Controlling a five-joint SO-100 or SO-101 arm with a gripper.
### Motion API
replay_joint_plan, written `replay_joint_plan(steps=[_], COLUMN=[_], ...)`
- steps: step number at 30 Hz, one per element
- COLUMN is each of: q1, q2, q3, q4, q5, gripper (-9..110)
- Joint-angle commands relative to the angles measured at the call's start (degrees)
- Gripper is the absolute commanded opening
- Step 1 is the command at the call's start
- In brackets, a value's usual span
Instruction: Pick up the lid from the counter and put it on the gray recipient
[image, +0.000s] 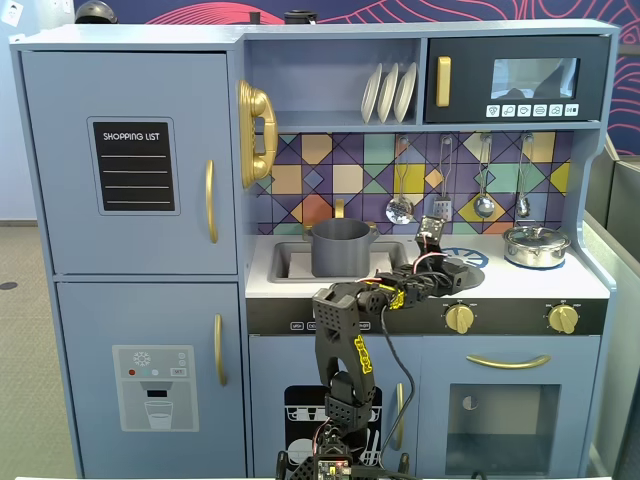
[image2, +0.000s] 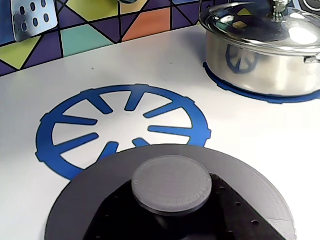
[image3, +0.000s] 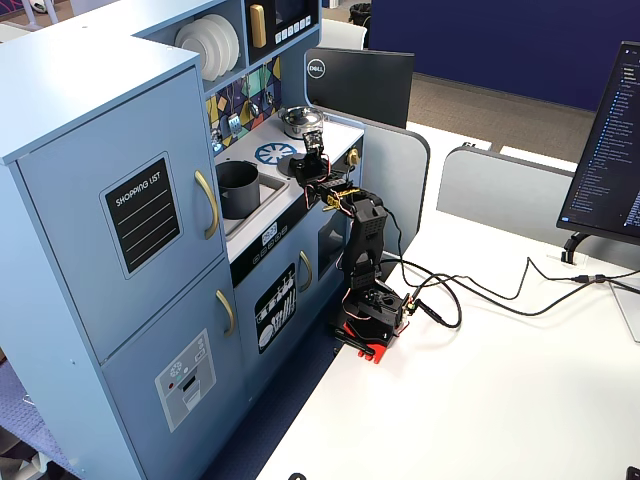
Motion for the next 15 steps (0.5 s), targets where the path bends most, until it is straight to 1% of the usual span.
replay_joint_plan(steps=[1,5,10,15], q1=[-1.32,-2.11,-4.04,-8.44], q2=[-0.35,1.14,5.45,13.01], q3=[-4.04,-10.63,-20.21,-25.75], q4=[-1.05,1.93,9.76,19.69], q5=[0.35,0.44,0.7,1.32], gripper=[0,0,0,0])
